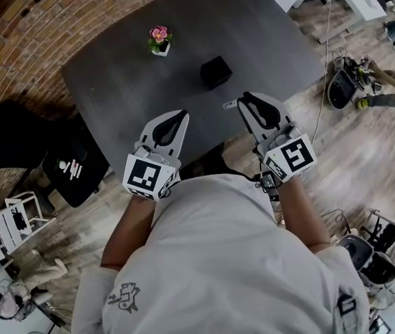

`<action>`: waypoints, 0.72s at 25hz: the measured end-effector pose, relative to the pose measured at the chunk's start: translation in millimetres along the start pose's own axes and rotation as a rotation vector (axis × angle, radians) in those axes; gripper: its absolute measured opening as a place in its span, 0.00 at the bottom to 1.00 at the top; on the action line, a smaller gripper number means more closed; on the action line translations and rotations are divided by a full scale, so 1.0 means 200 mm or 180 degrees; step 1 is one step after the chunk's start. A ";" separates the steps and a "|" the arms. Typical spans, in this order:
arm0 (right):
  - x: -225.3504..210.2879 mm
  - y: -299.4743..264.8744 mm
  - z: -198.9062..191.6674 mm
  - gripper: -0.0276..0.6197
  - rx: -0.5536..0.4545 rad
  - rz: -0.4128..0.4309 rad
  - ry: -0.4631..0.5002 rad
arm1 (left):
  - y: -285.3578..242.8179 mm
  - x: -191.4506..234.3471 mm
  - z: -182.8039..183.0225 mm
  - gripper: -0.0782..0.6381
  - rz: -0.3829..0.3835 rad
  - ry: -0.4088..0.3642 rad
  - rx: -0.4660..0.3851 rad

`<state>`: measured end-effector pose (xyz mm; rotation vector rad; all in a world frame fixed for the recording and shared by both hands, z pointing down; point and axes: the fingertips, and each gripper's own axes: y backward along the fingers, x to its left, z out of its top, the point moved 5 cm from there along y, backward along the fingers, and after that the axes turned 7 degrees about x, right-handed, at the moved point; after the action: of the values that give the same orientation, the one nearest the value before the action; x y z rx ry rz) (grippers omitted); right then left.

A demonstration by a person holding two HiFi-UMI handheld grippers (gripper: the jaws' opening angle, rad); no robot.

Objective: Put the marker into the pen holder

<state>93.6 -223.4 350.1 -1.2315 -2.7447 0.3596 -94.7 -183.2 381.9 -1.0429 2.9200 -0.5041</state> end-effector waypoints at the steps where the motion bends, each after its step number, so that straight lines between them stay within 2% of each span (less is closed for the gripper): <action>1: -0.04 -0.04 -0.01 0.15 0.0023 0.0032 -0.0002 | -0.04 0.02 0.00 0.12 0.0021 0.0017 0.0014; 11: -0.36 -0.37 -0.13 0.15 0.0250 0.0356 0.0007 | -0.37 0.16 -0.05 0.12 0.0227 0.0284 0.0178; 18: -0.54 -0.54 -0.27 0.15 0.0406 0.0531 -0.0037 | -0.56 0.20 -0.08 0.12 0.0310 0.0356 0.0326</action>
<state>98.0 -365.6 429.1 -1.4314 -2.5886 0.5502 -58.7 -284.0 434.9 -0.8837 2.9847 -0.7221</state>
